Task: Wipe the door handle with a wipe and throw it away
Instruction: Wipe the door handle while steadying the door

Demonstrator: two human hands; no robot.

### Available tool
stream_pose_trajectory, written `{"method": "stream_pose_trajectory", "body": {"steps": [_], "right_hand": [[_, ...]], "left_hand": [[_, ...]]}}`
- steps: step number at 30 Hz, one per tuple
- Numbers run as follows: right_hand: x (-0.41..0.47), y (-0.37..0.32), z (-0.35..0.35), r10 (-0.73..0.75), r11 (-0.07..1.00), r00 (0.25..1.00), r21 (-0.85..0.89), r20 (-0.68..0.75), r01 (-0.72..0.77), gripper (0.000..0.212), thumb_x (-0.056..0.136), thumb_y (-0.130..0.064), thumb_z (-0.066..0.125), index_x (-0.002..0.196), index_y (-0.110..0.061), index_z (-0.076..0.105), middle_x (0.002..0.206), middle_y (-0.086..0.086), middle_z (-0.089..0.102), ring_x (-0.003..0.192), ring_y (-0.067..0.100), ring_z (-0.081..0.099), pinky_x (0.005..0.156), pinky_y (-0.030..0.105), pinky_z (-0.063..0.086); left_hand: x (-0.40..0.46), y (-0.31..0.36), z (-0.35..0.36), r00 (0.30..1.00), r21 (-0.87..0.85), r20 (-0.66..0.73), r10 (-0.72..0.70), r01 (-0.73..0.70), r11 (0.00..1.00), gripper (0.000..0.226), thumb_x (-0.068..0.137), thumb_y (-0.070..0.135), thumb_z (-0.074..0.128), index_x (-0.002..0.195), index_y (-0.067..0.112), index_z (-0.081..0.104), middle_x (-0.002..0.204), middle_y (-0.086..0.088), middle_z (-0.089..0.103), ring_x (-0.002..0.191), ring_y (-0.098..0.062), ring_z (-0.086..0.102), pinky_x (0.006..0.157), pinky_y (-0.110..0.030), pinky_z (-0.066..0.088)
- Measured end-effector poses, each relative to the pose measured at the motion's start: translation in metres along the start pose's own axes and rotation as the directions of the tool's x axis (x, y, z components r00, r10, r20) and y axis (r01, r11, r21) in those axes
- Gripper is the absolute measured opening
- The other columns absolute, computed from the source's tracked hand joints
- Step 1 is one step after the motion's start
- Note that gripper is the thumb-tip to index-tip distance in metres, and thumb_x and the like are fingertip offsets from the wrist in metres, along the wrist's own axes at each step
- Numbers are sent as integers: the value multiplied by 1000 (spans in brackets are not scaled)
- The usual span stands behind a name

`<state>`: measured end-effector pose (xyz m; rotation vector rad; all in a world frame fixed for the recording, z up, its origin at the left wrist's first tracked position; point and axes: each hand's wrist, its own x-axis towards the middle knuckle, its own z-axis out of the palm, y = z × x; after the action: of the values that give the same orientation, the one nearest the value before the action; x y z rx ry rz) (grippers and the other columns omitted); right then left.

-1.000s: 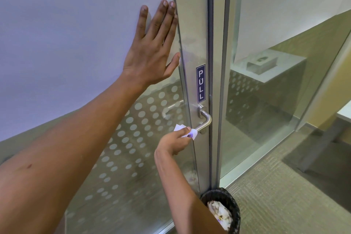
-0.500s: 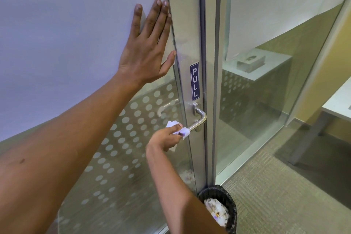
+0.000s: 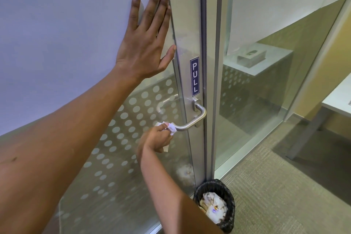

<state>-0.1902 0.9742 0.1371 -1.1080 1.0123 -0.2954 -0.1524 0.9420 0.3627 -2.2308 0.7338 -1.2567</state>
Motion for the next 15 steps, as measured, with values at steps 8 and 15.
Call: {"method": "stream_pose_trajectory", "body": {"steps": [8,15], "right_hand": [[8,17,-66,-217,931,821,-142,529,337,35,102,-33,42,106,-7,66,99,8,68,94,23,62,78,28,43],[42,10,-139,-195,897,689,-158,699,413,16,97,-25,56,85,-22,66,83,-2,68,80,10,63,72,19,47]], "left_hand": [[0,0,1,1000,16,-12,0,0,1000,80,101,54,18,157,-1,5,166,-22,2,154,-37,1,120,-58,0],[0,-1,-1,1000,-20,-3,-2,2,1000,80,101,54,18,156,-2,3,166,-22,0,154,-37,-1,120,-59,-1]]}}
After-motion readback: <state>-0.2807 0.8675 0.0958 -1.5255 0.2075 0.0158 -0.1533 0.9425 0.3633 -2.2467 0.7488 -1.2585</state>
